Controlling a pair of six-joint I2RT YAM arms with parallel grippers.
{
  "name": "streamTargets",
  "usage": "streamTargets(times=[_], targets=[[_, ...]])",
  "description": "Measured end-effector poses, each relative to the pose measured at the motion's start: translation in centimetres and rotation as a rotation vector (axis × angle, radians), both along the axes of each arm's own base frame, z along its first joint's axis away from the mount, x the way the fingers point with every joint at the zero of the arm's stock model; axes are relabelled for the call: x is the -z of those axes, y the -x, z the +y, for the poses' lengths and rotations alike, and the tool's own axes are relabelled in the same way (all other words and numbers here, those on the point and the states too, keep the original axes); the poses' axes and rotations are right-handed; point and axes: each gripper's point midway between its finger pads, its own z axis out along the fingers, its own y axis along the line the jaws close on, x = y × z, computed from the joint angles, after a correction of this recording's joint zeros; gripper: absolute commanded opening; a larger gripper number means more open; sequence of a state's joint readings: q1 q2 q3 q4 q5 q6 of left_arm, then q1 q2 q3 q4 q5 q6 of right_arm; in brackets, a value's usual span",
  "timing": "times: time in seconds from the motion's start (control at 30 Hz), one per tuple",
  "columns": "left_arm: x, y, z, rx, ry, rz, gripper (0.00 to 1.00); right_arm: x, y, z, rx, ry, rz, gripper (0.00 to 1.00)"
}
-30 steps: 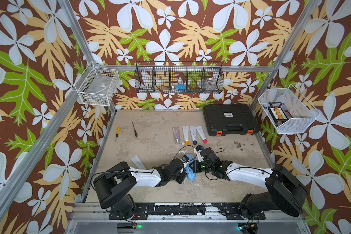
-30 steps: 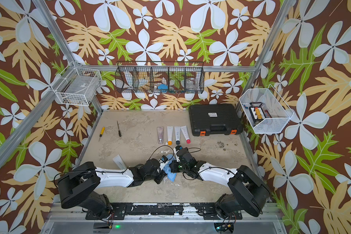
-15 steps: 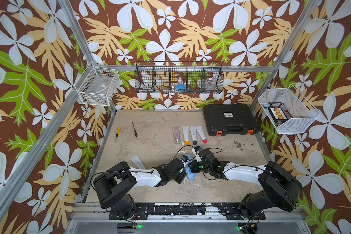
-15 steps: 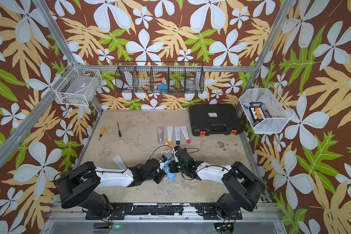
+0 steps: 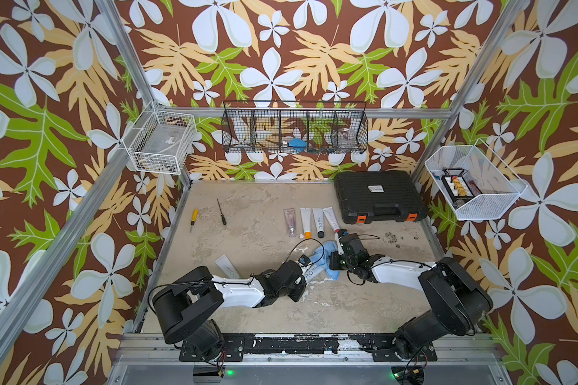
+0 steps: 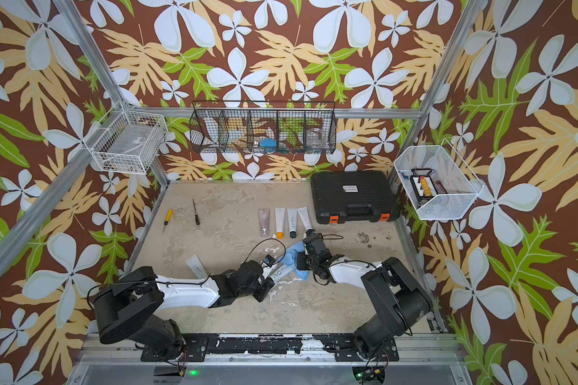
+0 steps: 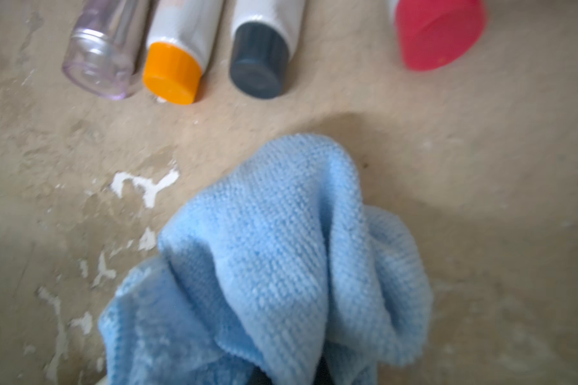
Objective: Wipe the surface of the toothpaste tube
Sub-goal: Wipe the dirt from the toothpaste tube, then place the toothpaste at the center of the board.
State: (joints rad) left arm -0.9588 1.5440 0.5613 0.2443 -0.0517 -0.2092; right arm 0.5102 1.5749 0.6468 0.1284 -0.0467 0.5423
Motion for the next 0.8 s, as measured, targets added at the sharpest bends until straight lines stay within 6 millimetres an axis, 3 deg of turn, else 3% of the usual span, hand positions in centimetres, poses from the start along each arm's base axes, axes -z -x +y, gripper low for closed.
streamTargets(times=[0.17, 0.4, 0.63, 0.8], targets=[[-0.3, -0.1, 0.3, -0.019, 0.006, -0.006, 0.16, -2.0, -0.8, -1.5, 0.030, 0.043, -0.025, 0.00], [-0.4, -0.6, 1.1, -0.067, -0.001, -0.023, 0.16, -9.2, -3.1, -3.4, 0.082, 0.064, -0.157, 0.00], [-0.8, -2.4, 3.1, -0.193, -0.011, -0.058, 0.16, -16.2, -3.0, -4.4, 0.099, 0.050, -0.288, 0.00], [-1.8, -2.7, 5.4, -0.307, 0.017, -0.089, 0.17, -18.0, -2.0, -4.8, 0.100, 0.035, -0.324, 0.00]])
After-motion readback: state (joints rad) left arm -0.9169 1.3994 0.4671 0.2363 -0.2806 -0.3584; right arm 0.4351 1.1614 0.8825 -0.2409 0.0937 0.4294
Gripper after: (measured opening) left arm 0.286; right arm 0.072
